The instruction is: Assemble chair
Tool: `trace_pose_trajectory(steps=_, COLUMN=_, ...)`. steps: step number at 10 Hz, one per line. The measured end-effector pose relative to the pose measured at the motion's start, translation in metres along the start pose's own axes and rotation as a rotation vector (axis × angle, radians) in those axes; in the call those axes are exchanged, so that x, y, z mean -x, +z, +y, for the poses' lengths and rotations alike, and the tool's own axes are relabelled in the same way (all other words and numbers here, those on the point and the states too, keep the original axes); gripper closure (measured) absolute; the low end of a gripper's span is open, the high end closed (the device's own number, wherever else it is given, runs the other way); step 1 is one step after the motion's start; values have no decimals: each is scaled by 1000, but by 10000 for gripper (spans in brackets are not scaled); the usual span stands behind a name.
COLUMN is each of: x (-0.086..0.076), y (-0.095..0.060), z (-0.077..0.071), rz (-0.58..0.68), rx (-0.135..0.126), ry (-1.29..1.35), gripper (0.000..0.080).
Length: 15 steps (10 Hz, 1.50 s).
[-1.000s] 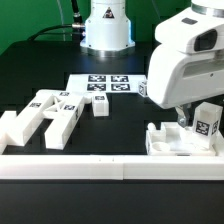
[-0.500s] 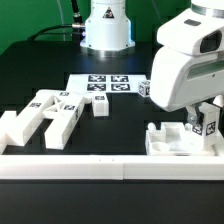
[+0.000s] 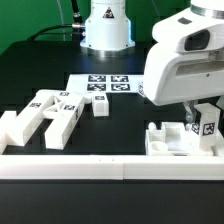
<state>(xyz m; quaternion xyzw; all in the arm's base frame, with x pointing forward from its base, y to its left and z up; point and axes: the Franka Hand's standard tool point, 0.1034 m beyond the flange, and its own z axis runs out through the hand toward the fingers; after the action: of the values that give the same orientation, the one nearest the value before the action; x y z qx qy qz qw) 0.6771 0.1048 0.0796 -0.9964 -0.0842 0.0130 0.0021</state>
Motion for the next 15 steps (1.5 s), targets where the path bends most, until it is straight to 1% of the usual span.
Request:
trace_pose_trajectory(steps=2, x=0, y=1, z=-3, rz=-1, rx=-9, ry=198, gripper=509)
trace_pose_trajectory(steps=6, x=0, y=1, z=-7, rz=-4, rx=-16, ry=523, gripper=509)
trace_pose_trajectory(steps=7, x=0, y=1, z=-9, rz=-6, rx=-23, ry=618, gripper=509)
trace_pose_trajectory(steps=10, x=0, y=1, z=-9, rz=-9, rx=-26, ry=787, gripper=509)
trace_pose_trajectory(steps=11, x=0, y=2, z=-10, rz=-11, rx=-26, ry=853, gripper=426)
trace_pose_trajectory(steps=12, x=0, y=2, z=-10, rz=-10, rx=-26, ry=811, gripper=290)
trace_pose_trajectory(steps=13, x=2, y=2, z=-10, rz=-19, rx=-19, ry=750, gripper=290)
trace_pose_trajectory(steps=14, x=3, y=1, z=-11, rz=-27, rx=-17, ry=702, gripper=176)
trace_pose_trajectory(steps=15, x=2, y=1, z=-10, rz=-24, rx=-20, ry=609, gripper=158)
